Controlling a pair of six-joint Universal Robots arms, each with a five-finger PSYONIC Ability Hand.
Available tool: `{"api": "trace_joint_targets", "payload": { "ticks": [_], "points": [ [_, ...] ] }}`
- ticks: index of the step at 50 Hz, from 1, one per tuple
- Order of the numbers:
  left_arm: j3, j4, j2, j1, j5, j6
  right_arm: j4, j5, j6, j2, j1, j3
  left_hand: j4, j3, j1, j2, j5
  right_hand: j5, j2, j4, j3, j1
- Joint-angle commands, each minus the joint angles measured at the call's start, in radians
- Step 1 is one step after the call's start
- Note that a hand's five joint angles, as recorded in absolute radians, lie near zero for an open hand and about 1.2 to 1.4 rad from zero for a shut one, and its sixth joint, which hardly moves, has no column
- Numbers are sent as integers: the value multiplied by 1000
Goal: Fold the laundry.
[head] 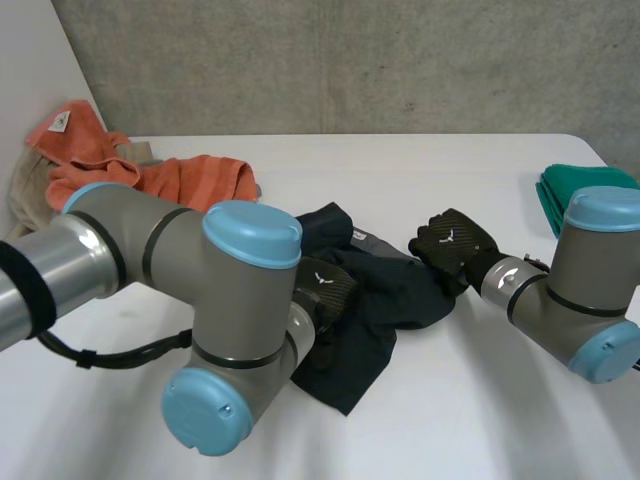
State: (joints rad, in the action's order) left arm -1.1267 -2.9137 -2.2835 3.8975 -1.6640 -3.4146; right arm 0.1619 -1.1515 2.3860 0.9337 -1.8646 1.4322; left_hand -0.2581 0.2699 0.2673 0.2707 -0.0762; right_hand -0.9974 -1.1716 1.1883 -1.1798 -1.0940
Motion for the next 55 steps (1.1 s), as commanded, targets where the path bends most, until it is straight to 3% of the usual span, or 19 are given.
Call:
{"api": "trace_joint_targets", "payload": {
  "ticks": [1, 3, 6, 7, 8, 9, 17, 24, 27, 32, 34, 38, 42, 48, 55],
  "points": [
    [67, 16, -60, -13, -8, -43, -18, -70, 75, -26, -34, -22, -96, 84, 87, 83, -103, -224, -225, 208, -217, -302],
    [73, 16, -71, -13, -13, -49, -19, -76, 73, -32, -38, -24, -202, 190, 192, 189, -209, -224, -225, 208, -217, -302],
    [77, 13, -85, -12, -23, -51, -19, -80, 71, -38, -36, -27, -574, 562, 565, 561, -581, -224, -225, 208, -217, -302],
    [76, 13, -85, -10, -23, -49, -21, -83, 71, -38, -35, -30, -714, 703, 705, 702, -722, -224, -225, 208, -217, -302],
    [73, 13, -80, -12, -23, -49, -24, -91, 76, -35, -33, -38, -1076, 1064, 1067, 1064, -1083, -224, -225, 208, -217, -302],
    [71, 13, -76, -12, -25, -49, -27, -96, 76, -32, -28, -39, -1138, 1126, 1128, 1125, -1145, -224, -225, 208, -217, -302],
    [-4, 39, 136, 22, -22, -46, -120, -113, 81, 62, -10, -53, -1138, 1126, 1129, 1126, -1146, -224, -225, 208, -217, -302],
    [-53, 68, 410, 167, 90, -74, -269, -119, 124, 238, -15, -78, -1138, 1126, 1129, 1126, -1146, -224, -225, 208, -217, -302],
    [-53, 85, 437, 219, 159, -97, -294, -120, 162, 281, -27, -90, -1138, 1126, 1129, 1126, -1146, -224, -225, 208, -217, -302],
    [-77, 120, 386, 266, 199, -100, -289, -158, 208, 248, -73, -102, -1138, 1126, 1129, 1126, -1146, -224, -225, 208, -217, -302],
    [-99, 134, 349, 264, 198, -89, -272, -194, 208, 205, -87, -121, -1138, 1126, 1129, 1126, -1146, -224, -225, 208, -217, -302],
    [-151, 139, 315, 241, 201, -52, -182, -282, 170, 87, -73, -197, -585, 573, 576, 572, -592, -224, -225, 208, -217, -302],
    [-209, 116, 315, 224, 202, -5, -98, -330, 127, 7, -64, -256, -467, 455, 457, 454, -474, -224, -225, 208, -217, -302],
    [-307, 30, 338, 174, 214, 41, 28, -272, 61, -62, -59, -274, -308, 296, 299, 295, -315, -224, -225, 208, -217, -302],
    [-367, -58, 285, 66, 221, 6, 71, -366, 58, -95, -87, -292, -202, 190, 193, 189, -209, -224, -225, 208, -217, -302]
  ]
}}
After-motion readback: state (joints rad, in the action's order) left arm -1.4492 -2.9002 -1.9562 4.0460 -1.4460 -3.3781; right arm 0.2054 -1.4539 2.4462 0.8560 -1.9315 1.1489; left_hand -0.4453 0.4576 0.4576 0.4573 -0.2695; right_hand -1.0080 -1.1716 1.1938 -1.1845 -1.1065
